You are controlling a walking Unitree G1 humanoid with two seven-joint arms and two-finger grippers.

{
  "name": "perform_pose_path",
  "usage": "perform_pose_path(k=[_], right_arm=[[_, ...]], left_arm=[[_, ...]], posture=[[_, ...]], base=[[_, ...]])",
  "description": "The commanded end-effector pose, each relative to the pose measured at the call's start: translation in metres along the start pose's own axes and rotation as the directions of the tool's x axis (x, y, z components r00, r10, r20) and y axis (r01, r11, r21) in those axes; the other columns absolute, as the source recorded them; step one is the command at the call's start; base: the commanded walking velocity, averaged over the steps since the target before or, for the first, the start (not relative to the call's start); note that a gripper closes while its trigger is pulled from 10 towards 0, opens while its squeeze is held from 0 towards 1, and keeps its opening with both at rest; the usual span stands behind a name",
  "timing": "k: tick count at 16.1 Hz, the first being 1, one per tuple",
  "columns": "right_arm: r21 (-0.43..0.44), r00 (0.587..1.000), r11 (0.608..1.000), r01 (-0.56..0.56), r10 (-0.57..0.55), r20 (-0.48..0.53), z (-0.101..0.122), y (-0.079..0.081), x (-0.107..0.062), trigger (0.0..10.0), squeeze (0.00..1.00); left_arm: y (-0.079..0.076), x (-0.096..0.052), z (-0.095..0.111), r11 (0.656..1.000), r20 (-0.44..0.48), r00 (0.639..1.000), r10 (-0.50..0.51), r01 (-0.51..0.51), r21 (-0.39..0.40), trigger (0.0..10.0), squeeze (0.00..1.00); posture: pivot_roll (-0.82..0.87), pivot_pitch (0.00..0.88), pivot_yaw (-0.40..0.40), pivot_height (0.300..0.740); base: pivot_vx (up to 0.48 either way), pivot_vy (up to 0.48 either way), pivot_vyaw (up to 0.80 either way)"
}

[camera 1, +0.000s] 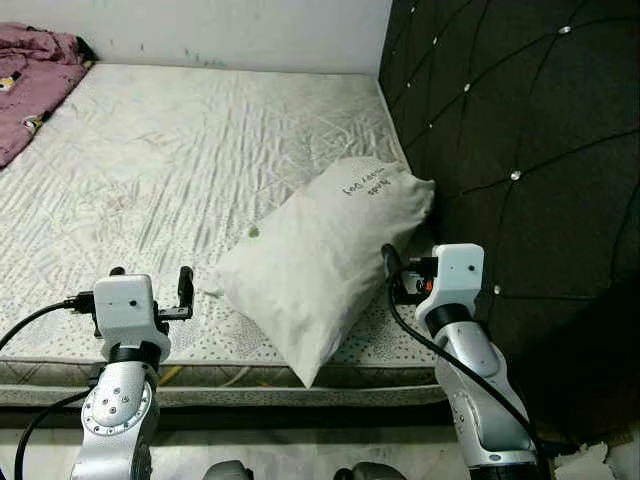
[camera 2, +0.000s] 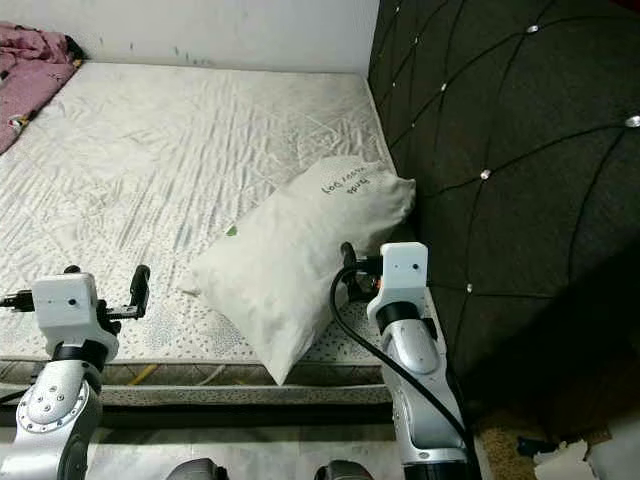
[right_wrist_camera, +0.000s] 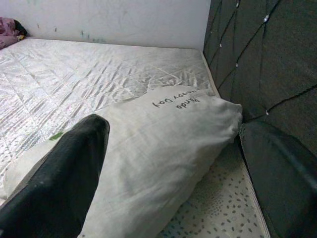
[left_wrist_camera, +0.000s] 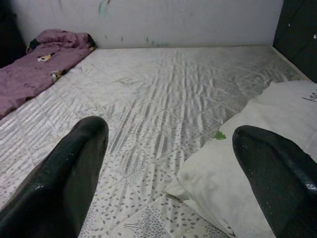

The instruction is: Clean up the room

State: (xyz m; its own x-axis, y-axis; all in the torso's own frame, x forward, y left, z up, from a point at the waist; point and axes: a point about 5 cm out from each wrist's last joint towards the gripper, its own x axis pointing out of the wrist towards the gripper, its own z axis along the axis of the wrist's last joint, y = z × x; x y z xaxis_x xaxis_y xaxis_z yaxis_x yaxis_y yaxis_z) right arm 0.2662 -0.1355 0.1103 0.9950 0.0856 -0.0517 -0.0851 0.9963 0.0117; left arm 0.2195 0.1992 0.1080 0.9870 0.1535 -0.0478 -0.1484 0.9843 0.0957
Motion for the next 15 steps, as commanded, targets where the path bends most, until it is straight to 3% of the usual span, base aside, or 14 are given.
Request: perform_pose_path(k=[1,6,15], right_arm=[[0.001,1.000,1.000,0.000,0.000,-0.009,-0.0008,-0.0016,0.0009,10.0,0.00],[-0.004,1.000,1.000,-0.004,0.004,-0.010,-0.0009,-0.0011,0.0016,10.0,0.00],[-0.006,1.000,1.000,-0.024,0.024,-0.017,-0.0028,0.0010,0.0028,10.0,0.00]], left_arm=[[-0.0010,0.0009,-0.0005,1.000,-0.010,1.000,0.003,-0.003,0.004,10.0,0.00],[-0.0028,0.0024,0.0021,1.000,-0.001,1.000,0.008,-0.008,0.000,10.0,0.00],[-0.0050,0.0025,0.0062,0.999,0.017,1.000,0.020,-0.019,-0.040,10.0,0.00]], posture=[[0.06,0.047,-0.022,0.691],[0.06,0.049,-0.025,0.633],[0.06,0.042,-0.034,0.633]], base=[[0.000,0.000,0.00],[0.000,0.000,0.00],[0.000,0.000,0.00]])
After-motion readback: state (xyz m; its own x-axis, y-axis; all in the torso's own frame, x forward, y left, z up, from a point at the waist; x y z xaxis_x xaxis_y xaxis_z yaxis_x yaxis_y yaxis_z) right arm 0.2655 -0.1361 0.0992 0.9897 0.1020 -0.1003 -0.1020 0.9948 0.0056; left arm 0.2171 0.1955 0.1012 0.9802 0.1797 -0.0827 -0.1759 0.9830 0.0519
